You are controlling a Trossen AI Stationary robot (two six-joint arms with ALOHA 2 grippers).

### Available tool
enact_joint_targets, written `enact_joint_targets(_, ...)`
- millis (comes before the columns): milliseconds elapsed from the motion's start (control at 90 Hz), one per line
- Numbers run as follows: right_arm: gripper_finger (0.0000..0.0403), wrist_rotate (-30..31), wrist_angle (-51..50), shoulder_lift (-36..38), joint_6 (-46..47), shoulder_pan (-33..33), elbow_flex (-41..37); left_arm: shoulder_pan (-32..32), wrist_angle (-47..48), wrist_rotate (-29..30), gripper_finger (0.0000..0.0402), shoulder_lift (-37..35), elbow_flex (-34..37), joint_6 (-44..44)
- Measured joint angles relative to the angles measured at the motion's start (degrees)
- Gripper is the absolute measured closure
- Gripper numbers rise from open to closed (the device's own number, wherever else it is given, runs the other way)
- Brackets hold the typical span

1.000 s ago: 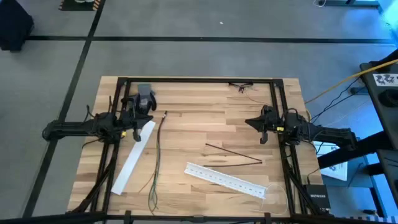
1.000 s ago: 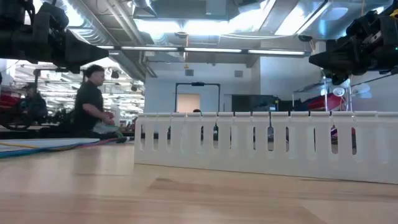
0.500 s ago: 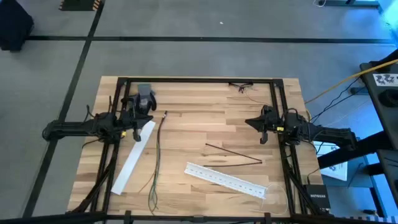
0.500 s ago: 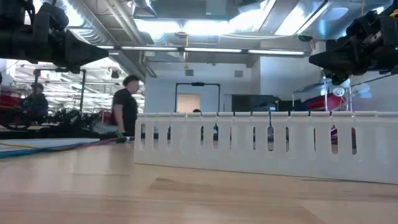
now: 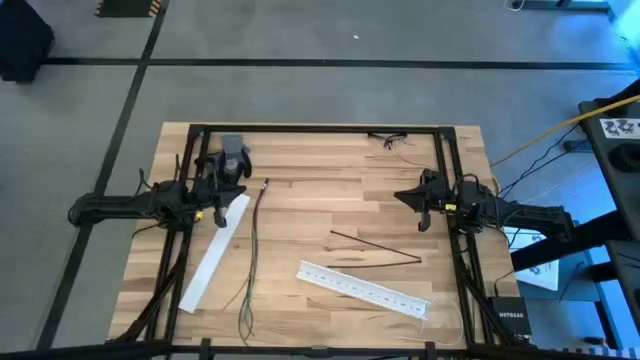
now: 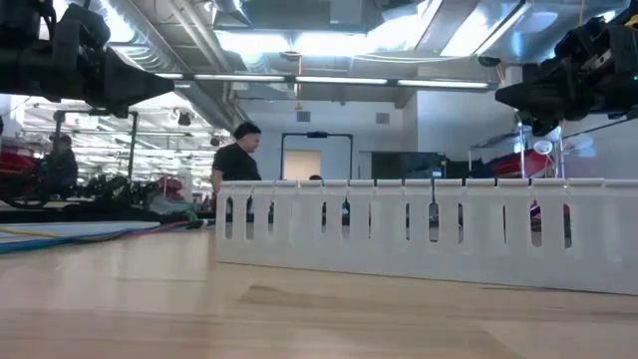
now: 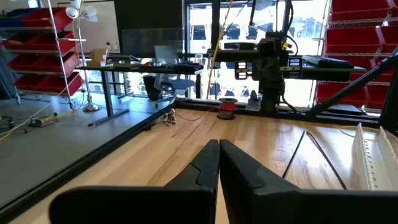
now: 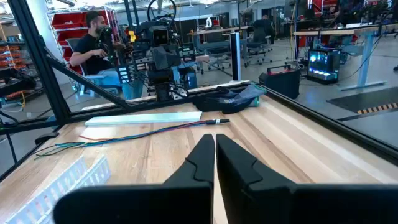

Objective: Ziptie cables

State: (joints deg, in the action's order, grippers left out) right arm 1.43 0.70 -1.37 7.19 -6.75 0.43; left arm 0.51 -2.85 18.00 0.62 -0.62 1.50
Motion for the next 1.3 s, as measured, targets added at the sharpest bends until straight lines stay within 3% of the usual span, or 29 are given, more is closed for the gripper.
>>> enact_joint_targets(278,0.0393,0.42,0.85,0.00,0.15,-0.01,0.00,0.00,-0.01,0.00,0.0396,0.00,0.00,0.95)
enact_joint_targets(444,0.0393,0.04,2.75,0.02,8.93,0.00,0.00,0.02,0.00,0.00,0.0396,0.00,0.00,-3.96)
enact_joint_targets(700,0.0393,0.02,1.69,0.02,12.24,-0.01,0.00,0.01,0.00,0.01,0.0396,0.00,0.00,-6.30)
enact_joint_targets(1011,0.0393,3.05,2.35,0.02,8.82,-0.01,0.00,0.00,-3.81,1.86,0.0396,0.60,-1.85,-8.14)
enact_joint_targets(1144,0.0393,4.58,1.99,0.01,8.53,-0.01,0.00,0.02,-3.83,4.03,0.0398,5.93,-6.04,-9.46)
enact_joint_targets(1300,0.0393,4.59,2.31,0.01,6.94,-0.01,0.00,0.02,-3.74,4.85,0.0401,18.24,-12.65,-9.53)
